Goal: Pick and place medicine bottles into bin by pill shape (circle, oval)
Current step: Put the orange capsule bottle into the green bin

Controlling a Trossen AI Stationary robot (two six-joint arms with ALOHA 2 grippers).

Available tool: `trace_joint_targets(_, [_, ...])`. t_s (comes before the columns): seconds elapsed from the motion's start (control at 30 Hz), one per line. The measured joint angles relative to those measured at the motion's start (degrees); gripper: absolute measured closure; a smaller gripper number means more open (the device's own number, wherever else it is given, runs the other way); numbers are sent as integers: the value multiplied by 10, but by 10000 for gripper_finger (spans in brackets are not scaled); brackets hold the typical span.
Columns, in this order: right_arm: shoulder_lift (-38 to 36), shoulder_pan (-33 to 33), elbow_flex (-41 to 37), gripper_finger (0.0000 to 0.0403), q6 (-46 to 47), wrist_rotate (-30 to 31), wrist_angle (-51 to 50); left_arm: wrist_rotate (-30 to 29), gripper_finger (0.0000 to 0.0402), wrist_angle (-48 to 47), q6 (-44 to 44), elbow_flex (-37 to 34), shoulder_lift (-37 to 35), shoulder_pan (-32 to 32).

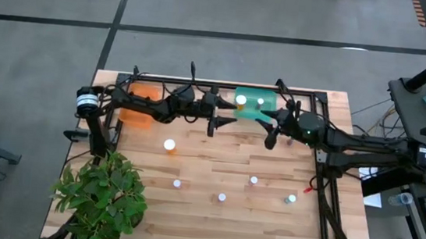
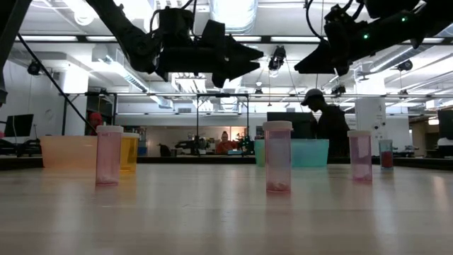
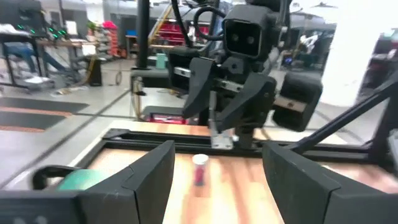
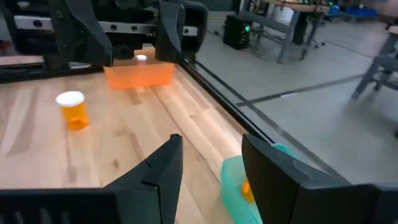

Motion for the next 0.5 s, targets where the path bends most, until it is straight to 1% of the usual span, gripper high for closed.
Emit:
trace_joint_targets(0.23, [2, 20, -3, 261, -44, 0, 2, 0, 178, 0, -70, 0, -4, -27])
trace_joint_targets(0.37, [6, 20, -12, 266, -45, -3, 1, -2, 178, 0, -73, 0, -4, -35])
trace_joint_targets(0.5, [5, 20, -24, 266, -45, -29, 3, -33, 178, 0, -73, 0, -4, -43])
